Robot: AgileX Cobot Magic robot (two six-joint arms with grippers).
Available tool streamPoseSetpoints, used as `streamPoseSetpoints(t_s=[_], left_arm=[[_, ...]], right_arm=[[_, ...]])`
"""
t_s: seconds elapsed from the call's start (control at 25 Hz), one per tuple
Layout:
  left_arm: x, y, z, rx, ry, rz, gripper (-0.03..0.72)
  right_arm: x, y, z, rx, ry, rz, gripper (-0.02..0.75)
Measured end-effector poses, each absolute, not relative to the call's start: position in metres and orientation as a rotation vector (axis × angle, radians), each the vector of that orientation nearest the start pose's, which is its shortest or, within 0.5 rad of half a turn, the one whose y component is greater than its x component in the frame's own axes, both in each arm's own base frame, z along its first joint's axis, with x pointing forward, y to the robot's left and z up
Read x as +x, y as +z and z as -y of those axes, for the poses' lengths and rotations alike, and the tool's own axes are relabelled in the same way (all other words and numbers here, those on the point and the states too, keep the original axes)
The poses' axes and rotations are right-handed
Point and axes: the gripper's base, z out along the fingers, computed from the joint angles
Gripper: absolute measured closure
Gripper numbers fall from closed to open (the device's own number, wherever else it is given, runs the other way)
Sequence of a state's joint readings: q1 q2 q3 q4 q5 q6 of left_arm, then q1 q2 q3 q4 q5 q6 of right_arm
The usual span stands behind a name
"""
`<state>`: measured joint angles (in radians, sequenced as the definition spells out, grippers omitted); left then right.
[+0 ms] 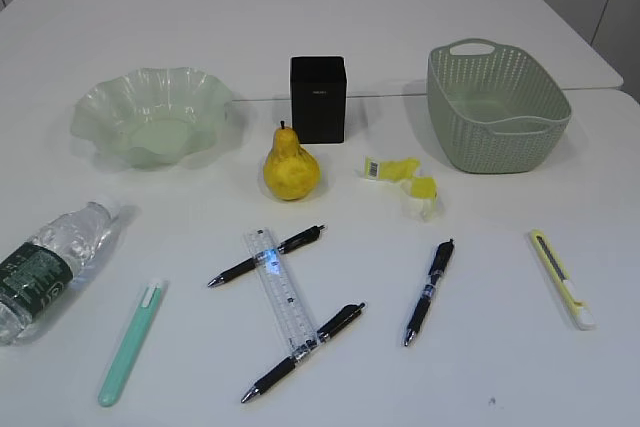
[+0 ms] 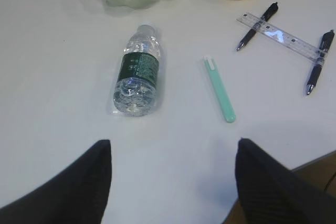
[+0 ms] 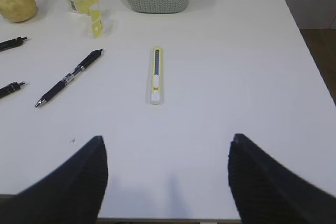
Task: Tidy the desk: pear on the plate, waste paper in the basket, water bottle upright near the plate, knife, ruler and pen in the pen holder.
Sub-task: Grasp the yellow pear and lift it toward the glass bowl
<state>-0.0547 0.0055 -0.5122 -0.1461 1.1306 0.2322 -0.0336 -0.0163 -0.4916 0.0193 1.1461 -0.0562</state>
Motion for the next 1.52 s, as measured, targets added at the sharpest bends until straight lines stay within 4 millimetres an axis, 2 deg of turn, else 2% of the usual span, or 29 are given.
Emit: streamPoseSetpoints(t_s=[0.8,1.0,1.2,1.36,1.52], left_arm=[[-0.010,0.276,0.011,0.313,-0.070,-2.075,0.168],[-0.010,0.276,0.011,0.313,-0.070,-2.074,0.168],[-0.006,0.296,0.014,0.308,-0.109,-2.039,0.168],[0.012,0.313,0.018,0.304,-0.152,-2.081,0.168],[0.033,0.328,0.019,0.300,-0.168,-2.138,0.169]], right_arm=[[-0.010,0.268,-0.002,-0.026,-0.028,-2.120,0.183],[-0.010,0.268,-0.005,-0.020,0.018,-2.119,0.183],[-0.011,0.268,-0.005,0.087,0.081,-2.132,0.183],[-0.014,0.269,-0.005,0.109,0.092,-2.185,0.183],[0.003,0.272,-0.005,0.125,0.096,-2.351,0.183]])
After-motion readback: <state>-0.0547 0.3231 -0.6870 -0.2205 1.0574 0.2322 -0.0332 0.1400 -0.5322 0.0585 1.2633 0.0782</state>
